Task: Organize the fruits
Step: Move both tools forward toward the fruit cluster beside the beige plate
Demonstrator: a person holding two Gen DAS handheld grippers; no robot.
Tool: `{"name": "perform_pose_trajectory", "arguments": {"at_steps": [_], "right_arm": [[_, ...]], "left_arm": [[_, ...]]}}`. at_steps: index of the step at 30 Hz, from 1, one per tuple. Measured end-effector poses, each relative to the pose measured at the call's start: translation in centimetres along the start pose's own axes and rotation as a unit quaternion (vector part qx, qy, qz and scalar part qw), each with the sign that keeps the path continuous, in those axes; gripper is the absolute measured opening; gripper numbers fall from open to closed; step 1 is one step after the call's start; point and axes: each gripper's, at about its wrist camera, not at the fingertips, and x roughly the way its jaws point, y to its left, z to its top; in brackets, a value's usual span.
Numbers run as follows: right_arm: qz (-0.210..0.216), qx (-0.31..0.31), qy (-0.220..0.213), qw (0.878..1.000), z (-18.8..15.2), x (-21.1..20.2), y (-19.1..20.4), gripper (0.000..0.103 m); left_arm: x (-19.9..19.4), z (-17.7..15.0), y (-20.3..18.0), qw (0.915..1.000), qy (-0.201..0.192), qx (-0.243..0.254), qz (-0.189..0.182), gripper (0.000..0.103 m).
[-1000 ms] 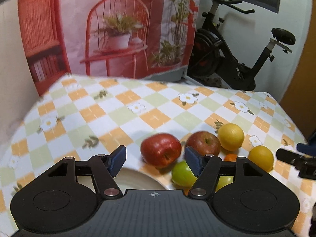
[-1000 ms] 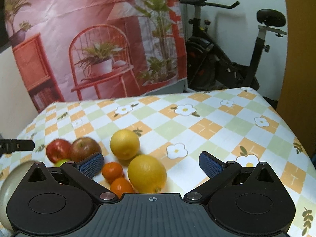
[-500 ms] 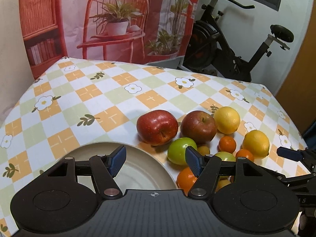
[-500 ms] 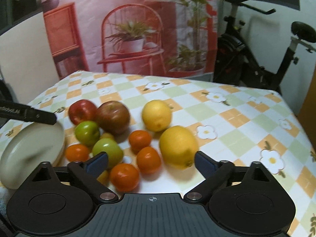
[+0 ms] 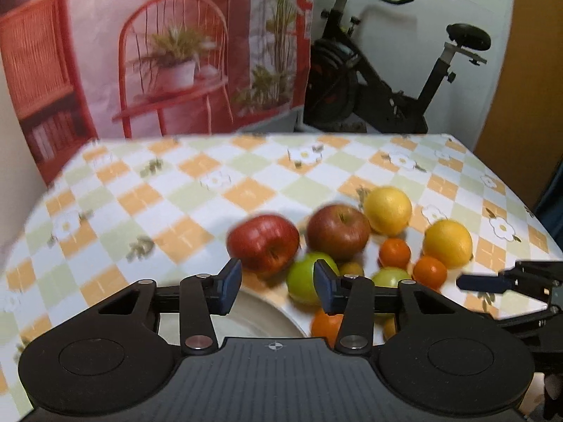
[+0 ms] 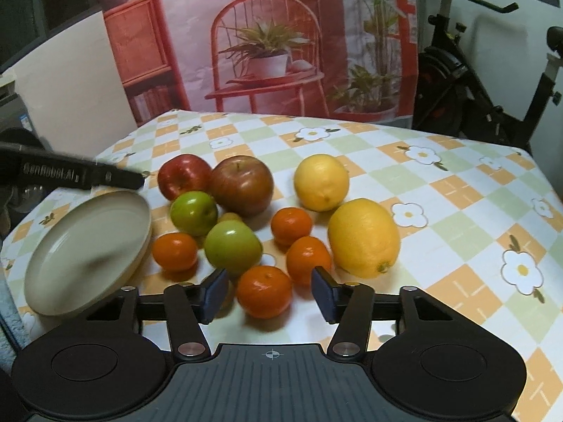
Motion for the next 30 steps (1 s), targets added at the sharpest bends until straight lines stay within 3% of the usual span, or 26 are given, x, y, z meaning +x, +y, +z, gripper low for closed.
{"name": "perform_pose_trajectory", "arguments": {"at_steps": [4,19,21,30], "right_arm": [[0.006,0.005,0.006,1.000,0.0,0.2,0.0,0.045],[0.024,0.037,0.016,0.999,-0.8,1.8,-0.5,0.040],[0.020,0.033,0.014,0.999,-1.0,1.9,-0.6,0.035],[0.024,-0.005,-0.023,0.999,-2.3,1.4,-0.7,0.035]], "left_arm": [[-0.5,0.6,-0.1,0.9999,-0.016,0.007,-0.001,0.047],[0.9,-1.6,-1.2,0.9986,0.027,0.000,-0.045,0.045],[1.1,-1.8,-1.3,0.9983,0.031,-0.002,-0.049,0.045],[1.2,-2.3,-1.7,0.9975,0.039,0.002,-0.060,0.045]]}}
